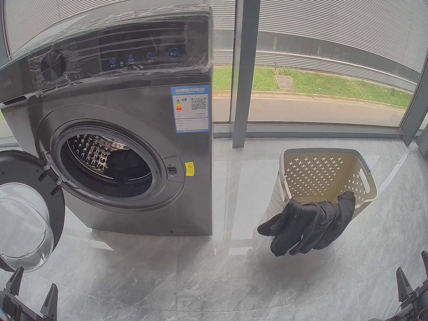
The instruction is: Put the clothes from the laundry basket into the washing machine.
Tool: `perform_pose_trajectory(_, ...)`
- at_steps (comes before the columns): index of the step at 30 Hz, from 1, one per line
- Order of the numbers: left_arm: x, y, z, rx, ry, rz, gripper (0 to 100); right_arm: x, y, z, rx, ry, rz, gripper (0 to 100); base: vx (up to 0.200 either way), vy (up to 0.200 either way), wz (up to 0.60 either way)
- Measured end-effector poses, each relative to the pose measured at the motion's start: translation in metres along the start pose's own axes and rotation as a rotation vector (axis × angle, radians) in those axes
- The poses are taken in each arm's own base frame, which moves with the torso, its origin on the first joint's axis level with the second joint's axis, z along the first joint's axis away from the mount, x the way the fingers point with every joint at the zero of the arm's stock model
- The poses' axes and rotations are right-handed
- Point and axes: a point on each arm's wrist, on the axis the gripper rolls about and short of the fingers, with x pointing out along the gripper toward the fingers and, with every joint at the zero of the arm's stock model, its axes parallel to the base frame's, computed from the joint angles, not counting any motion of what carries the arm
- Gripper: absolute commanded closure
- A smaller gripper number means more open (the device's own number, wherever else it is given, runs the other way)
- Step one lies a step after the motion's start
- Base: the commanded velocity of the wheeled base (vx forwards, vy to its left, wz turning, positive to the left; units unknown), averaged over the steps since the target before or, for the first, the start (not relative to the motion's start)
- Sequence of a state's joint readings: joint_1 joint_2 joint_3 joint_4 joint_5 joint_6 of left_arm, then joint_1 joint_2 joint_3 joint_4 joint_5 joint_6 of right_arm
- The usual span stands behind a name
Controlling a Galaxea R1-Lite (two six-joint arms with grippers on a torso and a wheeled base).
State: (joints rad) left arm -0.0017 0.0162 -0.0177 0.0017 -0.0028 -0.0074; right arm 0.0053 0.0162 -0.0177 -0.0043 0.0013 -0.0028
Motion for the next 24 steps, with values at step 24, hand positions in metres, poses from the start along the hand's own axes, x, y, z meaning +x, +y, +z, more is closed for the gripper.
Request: perform_pose_trajectory(24, 0.0000, 0.0000, 0.0000, 0.002, 0.000, 0.000, 0, 0.0000, 0.0002, -0.0002, -0.003, 0.002, -0.003, 0, 0.000, -0.200, 0.00)
